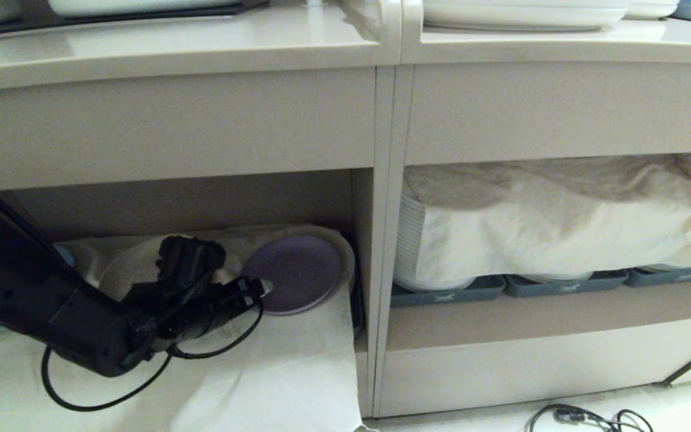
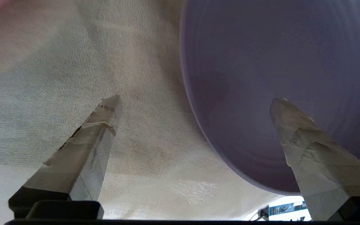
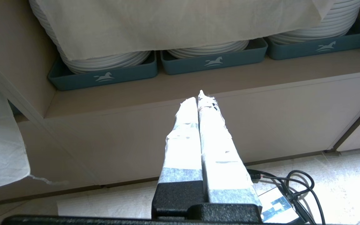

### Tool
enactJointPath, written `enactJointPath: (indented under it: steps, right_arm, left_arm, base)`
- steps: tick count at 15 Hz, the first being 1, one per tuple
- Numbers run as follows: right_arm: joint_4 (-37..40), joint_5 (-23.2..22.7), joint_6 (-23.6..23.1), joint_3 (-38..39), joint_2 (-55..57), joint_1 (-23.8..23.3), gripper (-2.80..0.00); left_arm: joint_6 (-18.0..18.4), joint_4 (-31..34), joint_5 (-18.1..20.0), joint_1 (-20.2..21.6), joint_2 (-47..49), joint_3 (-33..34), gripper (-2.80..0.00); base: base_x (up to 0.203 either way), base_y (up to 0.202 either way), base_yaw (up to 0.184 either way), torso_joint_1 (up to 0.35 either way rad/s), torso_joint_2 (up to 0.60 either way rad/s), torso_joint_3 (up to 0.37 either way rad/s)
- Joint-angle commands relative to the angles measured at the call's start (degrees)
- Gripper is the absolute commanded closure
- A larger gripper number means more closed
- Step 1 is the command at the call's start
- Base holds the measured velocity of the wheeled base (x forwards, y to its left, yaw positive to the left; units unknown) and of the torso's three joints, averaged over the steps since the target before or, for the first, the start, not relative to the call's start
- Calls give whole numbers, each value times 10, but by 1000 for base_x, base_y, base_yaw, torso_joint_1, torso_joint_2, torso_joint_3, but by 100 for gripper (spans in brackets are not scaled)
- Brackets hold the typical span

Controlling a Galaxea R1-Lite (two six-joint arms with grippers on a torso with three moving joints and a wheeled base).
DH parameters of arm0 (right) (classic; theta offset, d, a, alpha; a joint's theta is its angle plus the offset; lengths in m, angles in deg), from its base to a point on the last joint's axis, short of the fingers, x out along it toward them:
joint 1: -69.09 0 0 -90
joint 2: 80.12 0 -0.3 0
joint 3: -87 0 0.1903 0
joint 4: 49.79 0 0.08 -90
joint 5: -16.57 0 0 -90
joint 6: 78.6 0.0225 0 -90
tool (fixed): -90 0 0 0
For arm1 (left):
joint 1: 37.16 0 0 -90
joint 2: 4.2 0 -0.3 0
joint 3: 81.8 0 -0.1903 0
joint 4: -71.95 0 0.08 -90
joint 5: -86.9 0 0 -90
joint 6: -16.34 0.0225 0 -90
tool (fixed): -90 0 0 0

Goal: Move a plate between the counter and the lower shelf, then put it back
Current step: Pick up the plate in the cupboard

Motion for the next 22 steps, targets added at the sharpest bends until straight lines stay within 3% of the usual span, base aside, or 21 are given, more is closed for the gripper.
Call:
enactJointPath:
  steps: [1,7,19,22]
  right_arm:
    - [0,0,0,0,0,1,0]
    - [0,0,0,0,0,0,0]
    - [0,0,0,0,0,1,0]
    - [0,0,0,0,0,1,0]
  left_arm:
    - [-3,-6,0,2,12,-1,-280]
    - [-16,-35,-3,3,34,-6,-280]
    - [-14,-24,-1,4,52,-44,-280]
    - [-15,8,1,4,52,-72,-280]
  base:
    - [0,0,0,0,0,0]
    - [0,0,0,0,0,0]
    - [0,0,0,0,0,0]
    - [0,0,0,0,0,0]
